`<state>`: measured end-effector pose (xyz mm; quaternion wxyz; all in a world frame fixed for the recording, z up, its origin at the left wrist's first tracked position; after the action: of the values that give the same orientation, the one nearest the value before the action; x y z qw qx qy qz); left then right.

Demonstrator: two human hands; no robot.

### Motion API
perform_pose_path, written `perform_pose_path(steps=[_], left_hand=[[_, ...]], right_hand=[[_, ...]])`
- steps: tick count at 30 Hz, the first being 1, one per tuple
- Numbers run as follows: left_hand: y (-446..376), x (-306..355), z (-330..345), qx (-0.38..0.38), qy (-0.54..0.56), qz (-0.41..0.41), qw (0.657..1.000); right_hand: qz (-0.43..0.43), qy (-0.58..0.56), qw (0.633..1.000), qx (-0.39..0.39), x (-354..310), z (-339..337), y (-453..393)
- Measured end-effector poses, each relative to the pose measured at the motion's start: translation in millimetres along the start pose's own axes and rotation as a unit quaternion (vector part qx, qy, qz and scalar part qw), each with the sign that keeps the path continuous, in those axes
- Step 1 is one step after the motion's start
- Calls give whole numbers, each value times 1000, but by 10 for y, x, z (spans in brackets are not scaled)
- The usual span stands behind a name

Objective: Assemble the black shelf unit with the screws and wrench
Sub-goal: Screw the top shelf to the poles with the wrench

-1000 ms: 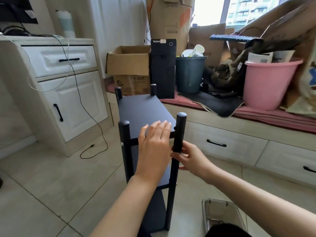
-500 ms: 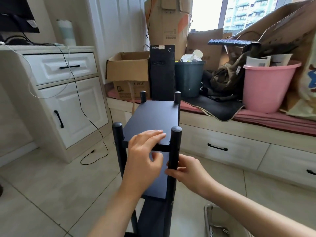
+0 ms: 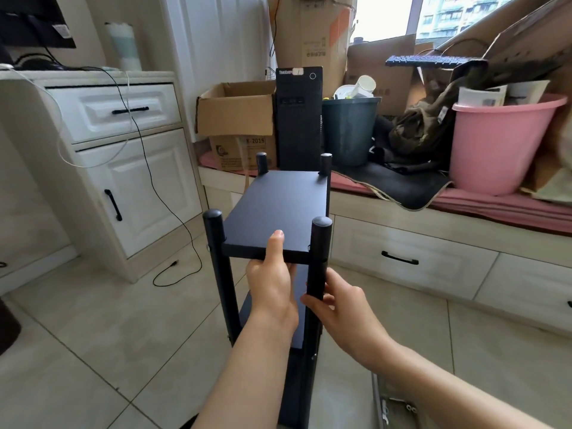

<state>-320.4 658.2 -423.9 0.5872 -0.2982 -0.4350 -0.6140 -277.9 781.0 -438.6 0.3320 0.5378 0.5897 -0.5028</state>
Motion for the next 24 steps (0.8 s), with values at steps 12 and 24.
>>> perform_pose_path(steps=[12, 24], left_hand=[[-70, 14, 6, -66, 12, 28, 997], [-124, 6, 75, -95, -25, 34, 995]], right_hand=[[-12, 55, 998, -25, -98, 155, -44], [1, 95, 996, 3, -114, 129, -49]])
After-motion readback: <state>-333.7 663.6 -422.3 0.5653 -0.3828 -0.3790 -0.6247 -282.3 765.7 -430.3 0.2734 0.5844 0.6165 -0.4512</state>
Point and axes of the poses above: each hand's wrist, its own y-axis away from the middle knuckle, its own z-axis out of the palm, x = y × z, the point moved 9 cm from there along -y, towards the middle knuckle, and after that the axes turned 11 degrees about -y, right-handed, at the moved point
